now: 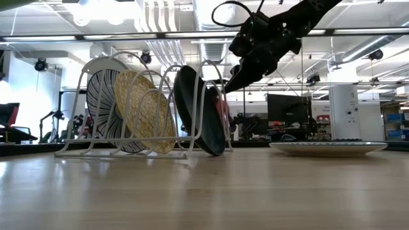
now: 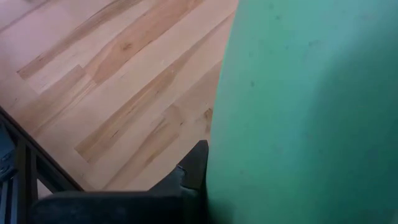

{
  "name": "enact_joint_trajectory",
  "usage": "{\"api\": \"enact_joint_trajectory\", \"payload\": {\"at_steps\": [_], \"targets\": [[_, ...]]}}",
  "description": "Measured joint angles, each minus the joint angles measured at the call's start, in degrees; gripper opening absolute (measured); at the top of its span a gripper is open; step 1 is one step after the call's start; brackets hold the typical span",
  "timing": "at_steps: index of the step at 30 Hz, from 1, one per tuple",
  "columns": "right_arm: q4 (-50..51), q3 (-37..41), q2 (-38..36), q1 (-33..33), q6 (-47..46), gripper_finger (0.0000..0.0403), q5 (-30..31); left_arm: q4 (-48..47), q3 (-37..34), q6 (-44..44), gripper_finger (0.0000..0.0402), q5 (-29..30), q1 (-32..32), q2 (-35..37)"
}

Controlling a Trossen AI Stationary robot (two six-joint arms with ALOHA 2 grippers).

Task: Sort dishes
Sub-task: Put the green plate in the dish rack

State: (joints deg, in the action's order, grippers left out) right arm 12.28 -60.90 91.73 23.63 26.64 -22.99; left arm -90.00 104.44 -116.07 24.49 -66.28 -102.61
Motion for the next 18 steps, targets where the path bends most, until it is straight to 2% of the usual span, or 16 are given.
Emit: {"api": "enact_joint_trajectory", "payload": {"at_steps": [18], "targets": [[-1.40,0.00,1.95,-0.06,1.07,0.0066,0.18,-0.02,0.00,0.00,0.0043,0.44,0.00,0.00]]}}
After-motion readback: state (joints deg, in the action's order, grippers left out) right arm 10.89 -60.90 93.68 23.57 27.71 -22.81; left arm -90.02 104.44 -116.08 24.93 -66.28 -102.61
